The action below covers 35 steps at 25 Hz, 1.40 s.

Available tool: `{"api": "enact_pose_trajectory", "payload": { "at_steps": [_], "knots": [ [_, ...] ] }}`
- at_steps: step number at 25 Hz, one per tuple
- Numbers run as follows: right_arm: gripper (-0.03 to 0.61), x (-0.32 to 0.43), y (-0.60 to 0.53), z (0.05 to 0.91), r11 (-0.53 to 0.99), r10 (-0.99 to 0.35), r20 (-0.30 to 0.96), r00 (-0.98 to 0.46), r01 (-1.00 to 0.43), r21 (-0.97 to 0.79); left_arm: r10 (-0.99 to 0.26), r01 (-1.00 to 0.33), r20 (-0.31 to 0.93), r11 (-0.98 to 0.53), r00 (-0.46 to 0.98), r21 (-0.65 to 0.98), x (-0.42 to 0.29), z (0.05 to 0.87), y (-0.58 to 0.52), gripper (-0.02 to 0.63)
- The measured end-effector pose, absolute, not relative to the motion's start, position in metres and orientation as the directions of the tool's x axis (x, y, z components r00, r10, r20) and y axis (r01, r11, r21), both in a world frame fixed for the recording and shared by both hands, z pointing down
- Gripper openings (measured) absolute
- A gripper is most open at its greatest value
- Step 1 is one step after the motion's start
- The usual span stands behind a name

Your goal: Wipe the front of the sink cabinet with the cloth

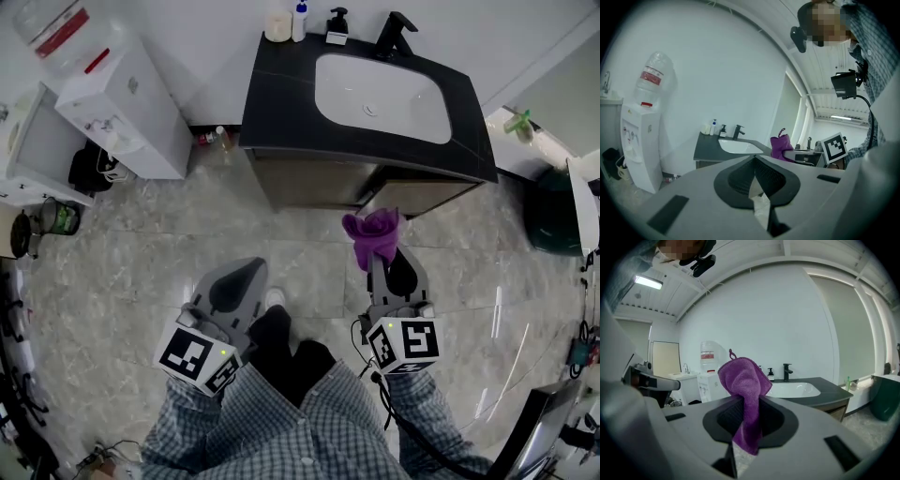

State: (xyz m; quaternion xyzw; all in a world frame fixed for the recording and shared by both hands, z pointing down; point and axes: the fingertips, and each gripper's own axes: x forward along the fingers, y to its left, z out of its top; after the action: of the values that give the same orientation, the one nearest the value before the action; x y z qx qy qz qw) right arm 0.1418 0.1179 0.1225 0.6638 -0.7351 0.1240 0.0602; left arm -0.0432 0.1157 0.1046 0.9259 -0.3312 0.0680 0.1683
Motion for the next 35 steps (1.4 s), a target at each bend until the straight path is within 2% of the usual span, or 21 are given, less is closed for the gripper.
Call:
{"api": "enact_pose_trajectory", "payload": {
  "at_steps": [8, 14, 19, 28, 35],
  "knots": [
    [0.077, 0.152, 0.224, 0.106, 0.183, -0.959, 0.191, -0.211, -0.971, -0.152, -0.612, -0.641, 0.191, -0.722, 0.768, 0.262, 0.000, 0.092, 0.226, 0.011],
    [0.076, 0.150, 0.286, 0.095, 0.228, -0.948, 0.195, -0.252, -0.964, -0.139, -0.629, -0.655, 0.187, -0.710, 0.755, 0.259, 0.005, 0.080, 0.286, 0.012],
    [0.076, 0.131, 0.312, 0.082, 0.256, -0.945, 0.176, -0.277, -0.958, -0.128, -0.637, -0.658, 0.171, -0.706, 0.752, 0.261, -0.009, 0.063, 0.303, 0.012],
    [0.075, 0.107, 0.311, 0.066, 0.216, -0.960, 0.147, -0.238, -0.964, -0.152, -0.588, -0.604, 0.145, -0.756, 0.796, 0.251, -0.020, 0.045, 0.293, 0.012],
    [0.075, 0.098, 0.308, 0.076, 0.198, -0.956, 0.179, -0.231, -0.963, -0.185, -0.562, -0.578, 0.142, -0.775, 0.815, 0.255, -0.021, 0.046, 0.289, 0.012]
  ]
}}
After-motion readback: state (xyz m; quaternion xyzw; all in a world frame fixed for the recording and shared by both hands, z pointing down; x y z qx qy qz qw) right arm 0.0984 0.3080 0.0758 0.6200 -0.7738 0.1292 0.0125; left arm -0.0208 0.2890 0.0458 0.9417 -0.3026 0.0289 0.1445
